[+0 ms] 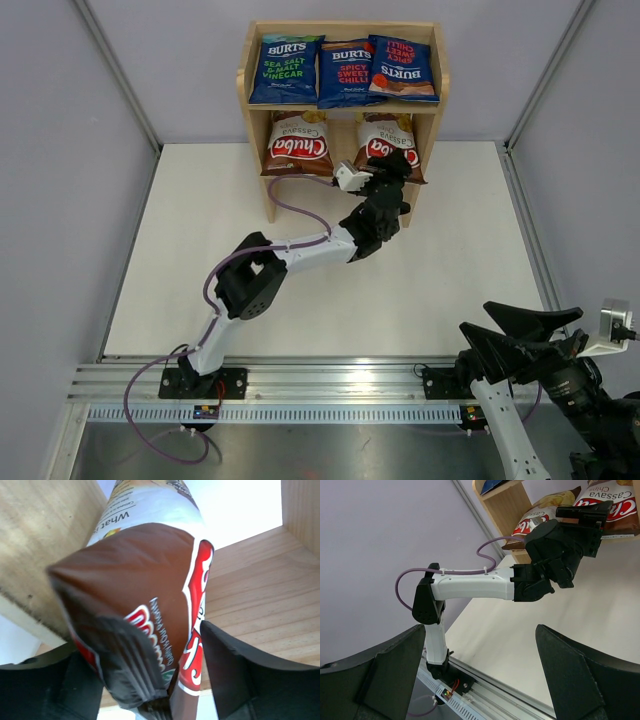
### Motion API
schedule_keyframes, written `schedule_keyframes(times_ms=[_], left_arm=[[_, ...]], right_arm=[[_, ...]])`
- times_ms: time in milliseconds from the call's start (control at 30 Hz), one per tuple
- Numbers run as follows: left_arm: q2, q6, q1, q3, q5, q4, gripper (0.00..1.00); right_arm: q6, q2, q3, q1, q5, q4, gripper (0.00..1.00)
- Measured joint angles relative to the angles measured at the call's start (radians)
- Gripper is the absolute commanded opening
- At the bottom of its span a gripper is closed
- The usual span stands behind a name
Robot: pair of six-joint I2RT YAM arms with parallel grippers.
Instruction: Place and organize the chips bags onto the shelf
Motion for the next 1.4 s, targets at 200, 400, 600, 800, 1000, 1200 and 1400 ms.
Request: schedule_keyframes(times_ms=[200, 400, 600, 800, 1000, 1200, 1400], left_arm=[[-0.019, 0.005, 0.002, -0.002, 0.018, -0.024, 0.92], [-0.104, -0.047, 0.002, -0.067, 0.018, -0.135, 0.99], [-0.190, -0.076, -0.008, -0.172, 0.014, -0.169, 0.99], [-0.261, -0.045, -0.038, -0.278, 0.013, -0.180, 0.99], [-0.431, -0.054, -0.063, -0.449, 0.011, -0.269, 0.99], [-0.641, 0.065, -0.108, -0.489, 0.016, -0.527, 0.99], [-0.885, 0.357, -0.121, -0.523, 0.116, -0.806, 0.99]], right_arm=[[0.004, 0.000, -0.006, 0.000, 0.000, 0.000, 1.00], [0.012, 0.000, -0.014, 0.000, 0.000, 0.000, 1.00], [0.014, -0.001, -0.014, 0.000, 0.000, 0.001, 1.00], [0.013, -0.001, -0.014, 0.000, -0.001, 0.000, 1.00], [-0.024, 0.000, -0.031, 0.000, 0.014, -0.001, 0.99], [-0.106, 0.008, -0.114, 0.003, 0.098, -0.001, 0.99], [-0.169, 0.063, -0.212, 0.003, 0.162, 0.003, 0.99]])
